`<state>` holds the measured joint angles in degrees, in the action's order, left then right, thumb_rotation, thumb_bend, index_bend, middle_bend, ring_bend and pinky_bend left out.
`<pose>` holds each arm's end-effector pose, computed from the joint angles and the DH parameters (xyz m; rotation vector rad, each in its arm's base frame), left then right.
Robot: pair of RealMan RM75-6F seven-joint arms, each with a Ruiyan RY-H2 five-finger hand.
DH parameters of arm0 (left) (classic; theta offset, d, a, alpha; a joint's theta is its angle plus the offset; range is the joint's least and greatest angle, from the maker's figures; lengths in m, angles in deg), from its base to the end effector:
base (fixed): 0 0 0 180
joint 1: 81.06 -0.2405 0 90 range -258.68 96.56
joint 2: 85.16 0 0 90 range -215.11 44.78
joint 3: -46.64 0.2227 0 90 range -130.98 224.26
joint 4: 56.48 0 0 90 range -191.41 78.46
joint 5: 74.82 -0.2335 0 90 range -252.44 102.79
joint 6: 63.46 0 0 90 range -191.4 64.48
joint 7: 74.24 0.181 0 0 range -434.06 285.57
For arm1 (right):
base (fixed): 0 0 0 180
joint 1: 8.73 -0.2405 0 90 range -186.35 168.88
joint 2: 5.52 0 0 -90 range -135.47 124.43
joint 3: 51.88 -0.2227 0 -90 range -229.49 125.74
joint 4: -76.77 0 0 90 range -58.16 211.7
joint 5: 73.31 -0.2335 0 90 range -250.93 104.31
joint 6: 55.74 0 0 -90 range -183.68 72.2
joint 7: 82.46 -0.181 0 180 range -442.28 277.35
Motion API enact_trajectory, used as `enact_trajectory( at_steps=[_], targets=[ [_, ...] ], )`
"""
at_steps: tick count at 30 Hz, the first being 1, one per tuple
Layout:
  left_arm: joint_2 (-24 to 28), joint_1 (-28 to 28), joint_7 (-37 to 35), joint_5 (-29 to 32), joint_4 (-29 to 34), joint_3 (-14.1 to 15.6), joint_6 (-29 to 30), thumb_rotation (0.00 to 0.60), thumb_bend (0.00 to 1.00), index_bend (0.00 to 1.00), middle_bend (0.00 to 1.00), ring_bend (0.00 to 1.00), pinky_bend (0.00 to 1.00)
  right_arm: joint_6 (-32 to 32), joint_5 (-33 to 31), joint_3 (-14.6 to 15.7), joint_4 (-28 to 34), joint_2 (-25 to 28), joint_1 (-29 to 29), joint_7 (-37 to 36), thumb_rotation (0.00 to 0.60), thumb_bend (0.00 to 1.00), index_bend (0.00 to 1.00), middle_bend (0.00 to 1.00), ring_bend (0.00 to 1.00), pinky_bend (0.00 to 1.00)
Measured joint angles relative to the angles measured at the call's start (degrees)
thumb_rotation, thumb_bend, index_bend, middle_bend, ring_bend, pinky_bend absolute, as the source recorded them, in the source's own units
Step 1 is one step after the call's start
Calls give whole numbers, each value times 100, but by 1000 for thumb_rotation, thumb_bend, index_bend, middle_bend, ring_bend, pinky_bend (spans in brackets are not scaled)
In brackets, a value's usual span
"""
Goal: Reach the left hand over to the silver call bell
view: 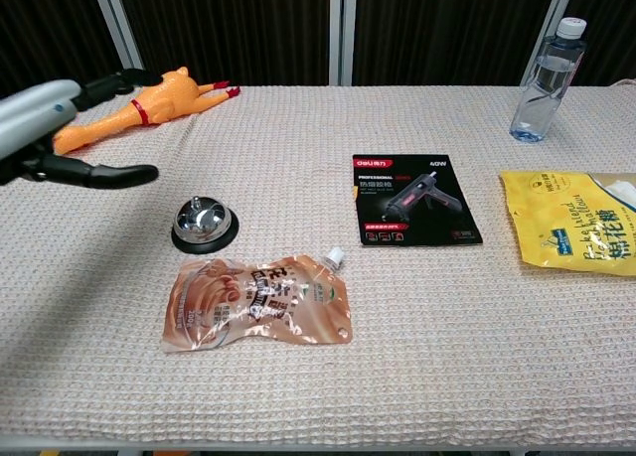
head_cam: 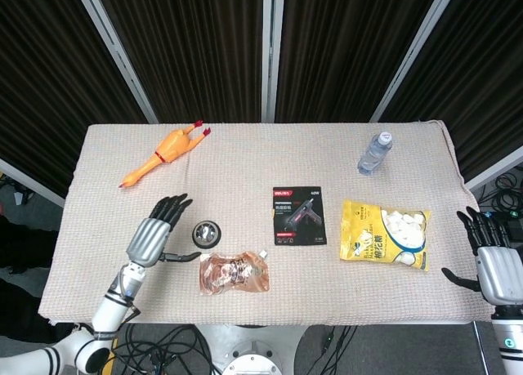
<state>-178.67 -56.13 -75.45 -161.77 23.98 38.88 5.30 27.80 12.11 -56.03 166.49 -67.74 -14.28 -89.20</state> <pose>-0.1525 0.2987 -0.0442 -1.6755 -1.0928 -1.2592 -0.3022 -0.2275 0.1391 1.3627 -0.9311 0.9427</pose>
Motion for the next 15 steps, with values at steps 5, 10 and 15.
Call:
enact_trajectory(
  at_steps=[5,10,15],
  targets=[
    [-564,272,-103,7,-433,38,-247,256,0,34,0,0,0,-19,-32,-9,-52,2,5,-80,600,0,0,0,0,0],
    [-965,451,-149,58,-907,89,-432,260,0,34,0,0,0,1,-27,-14,-105,20,20,-182,600,0,0,0,0,0],
    [-1225,549,-238,151,-1291,128,-577,264,0,35,0,0,0,-29,-55,-23,-163,16,18,-255,600,0,0,0,0,0]
  ],
)
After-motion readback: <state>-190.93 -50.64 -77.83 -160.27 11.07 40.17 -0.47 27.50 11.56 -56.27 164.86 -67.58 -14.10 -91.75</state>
